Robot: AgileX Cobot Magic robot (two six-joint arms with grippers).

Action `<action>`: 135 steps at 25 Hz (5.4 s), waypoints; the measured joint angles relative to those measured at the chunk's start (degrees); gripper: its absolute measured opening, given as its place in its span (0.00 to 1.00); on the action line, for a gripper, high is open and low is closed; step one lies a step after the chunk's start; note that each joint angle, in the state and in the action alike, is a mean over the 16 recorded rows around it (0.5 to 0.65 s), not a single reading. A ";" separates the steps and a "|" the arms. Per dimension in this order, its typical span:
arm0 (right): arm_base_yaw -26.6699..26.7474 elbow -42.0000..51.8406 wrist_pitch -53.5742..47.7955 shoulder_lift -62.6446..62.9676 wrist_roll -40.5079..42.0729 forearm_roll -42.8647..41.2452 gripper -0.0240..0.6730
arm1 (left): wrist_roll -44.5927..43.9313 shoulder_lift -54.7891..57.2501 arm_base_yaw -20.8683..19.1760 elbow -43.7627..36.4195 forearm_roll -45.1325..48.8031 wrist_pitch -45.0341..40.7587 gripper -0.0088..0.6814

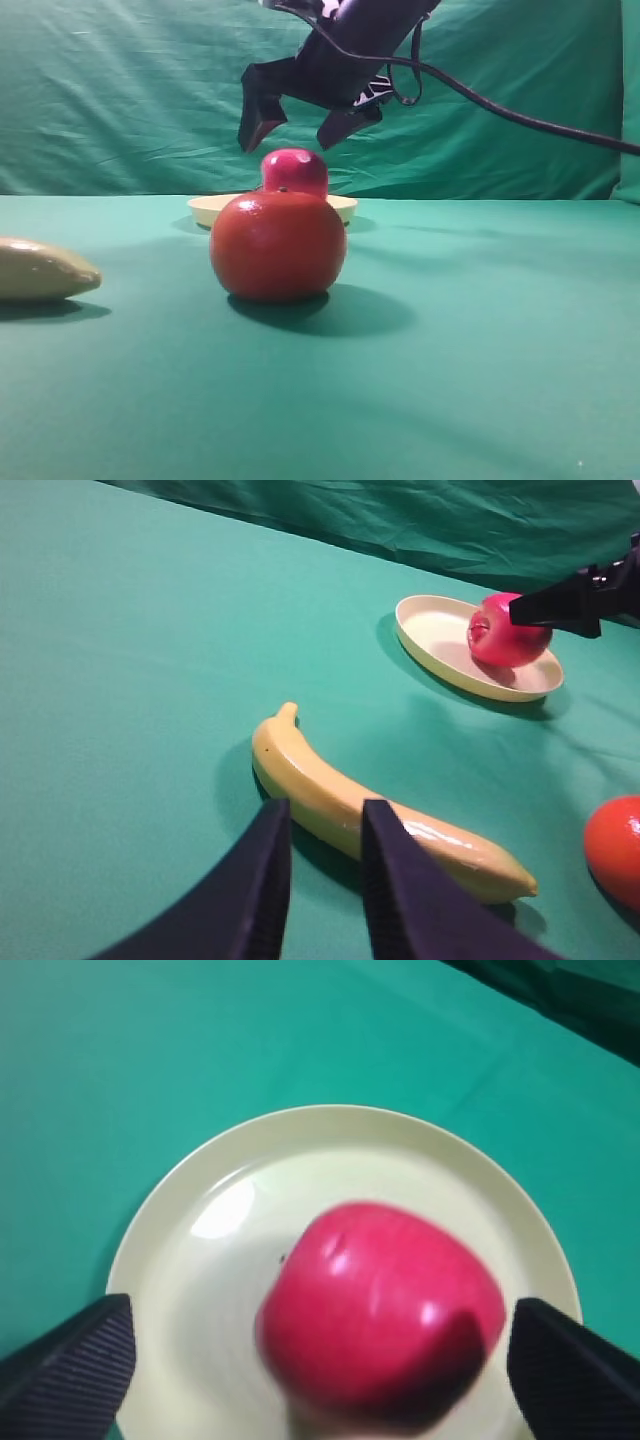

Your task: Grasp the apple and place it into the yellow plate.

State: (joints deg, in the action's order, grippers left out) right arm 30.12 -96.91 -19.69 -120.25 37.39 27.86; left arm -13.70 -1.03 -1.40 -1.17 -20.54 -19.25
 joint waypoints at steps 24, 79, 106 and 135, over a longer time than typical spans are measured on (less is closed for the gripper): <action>0.04 5.54 -29.80 35.67 -22.16 -16.30 0.03 | 0.00 0.00 0.00 0.00 0.00 0.00 0.24; -22.47 72.71 -11.19 106.66 -37.47 -23.69 0.03 | 0.00 0.00 0.00 0.00 0.00 0.00 0.24; -26.23 98.44 -1.49 120.92 -37.31 -26.08 0.03 | 0.00 0.00 0.00 0.00 0.00 0.00 0.24; -26.23 98.44 -1.54 120.92 -36.98 -26.37 0.03 | 0.00 0.00 0.00 0.00 0.00 0.00 0.24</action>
State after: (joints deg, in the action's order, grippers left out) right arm 3.89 1.53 -21.23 0.67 0.41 1.48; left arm -13.70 -1.03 -1.40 -1.17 -20.54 -19.25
